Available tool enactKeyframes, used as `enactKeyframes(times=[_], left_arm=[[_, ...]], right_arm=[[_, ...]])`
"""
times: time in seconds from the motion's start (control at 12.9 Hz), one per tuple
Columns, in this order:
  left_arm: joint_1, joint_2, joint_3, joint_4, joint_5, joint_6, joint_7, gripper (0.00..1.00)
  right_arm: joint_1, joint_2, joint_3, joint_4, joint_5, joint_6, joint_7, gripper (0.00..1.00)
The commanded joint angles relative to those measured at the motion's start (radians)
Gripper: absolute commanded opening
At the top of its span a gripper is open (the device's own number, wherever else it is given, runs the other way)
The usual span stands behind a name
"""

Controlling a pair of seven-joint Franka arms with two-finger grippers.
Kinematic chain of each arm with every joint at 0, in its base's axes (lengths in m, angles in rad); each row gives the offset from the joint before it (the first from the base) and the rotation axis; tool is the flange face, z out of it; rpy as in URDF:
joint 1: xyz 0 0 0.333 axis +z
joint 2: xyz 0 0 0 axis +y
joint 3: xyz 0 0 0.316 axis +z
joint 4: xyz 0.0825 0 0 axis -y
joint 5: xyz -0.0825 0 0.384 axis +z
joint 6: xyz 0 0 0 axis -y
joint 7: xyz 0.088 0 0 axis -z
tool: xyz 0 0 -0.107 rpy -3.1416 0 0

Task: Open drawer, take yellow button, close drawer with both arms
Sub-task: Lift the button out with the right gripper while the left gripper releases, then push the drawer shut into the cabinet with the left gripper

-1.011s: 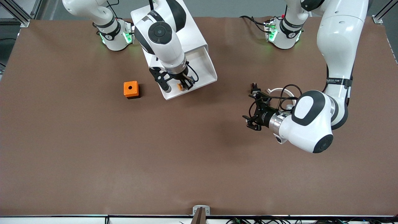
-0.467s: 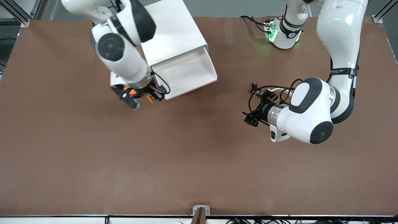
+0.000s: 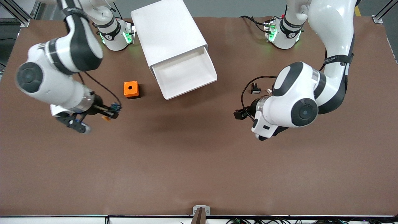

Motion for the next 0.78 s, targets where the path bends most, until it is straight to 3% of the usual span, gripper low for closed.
enactKeyframes(times=[0.0,0.23,0.7], left_arm=[[-0.035,-0.028,-0.012,-0.033,0.062,0.076,0.074,0.99],[-0.146,-0.025,-0.012,-0.084,0.19,0.124,-0.001,0.99],[-0.276,-0.01,-0.03,-0.167,0.172,0.257,-0.364,1.0]], right_arm=[[-0.124,0.041,0.021,0.001,-0.024,0.006,-0.296,0.02],[-0.195,0.142,0.023,-0.001,-0.07,0.088,-0.484,0.02],[-0.252,0.324,0.023,-0.005,-0.069,0.246,-0.618,0.02]])
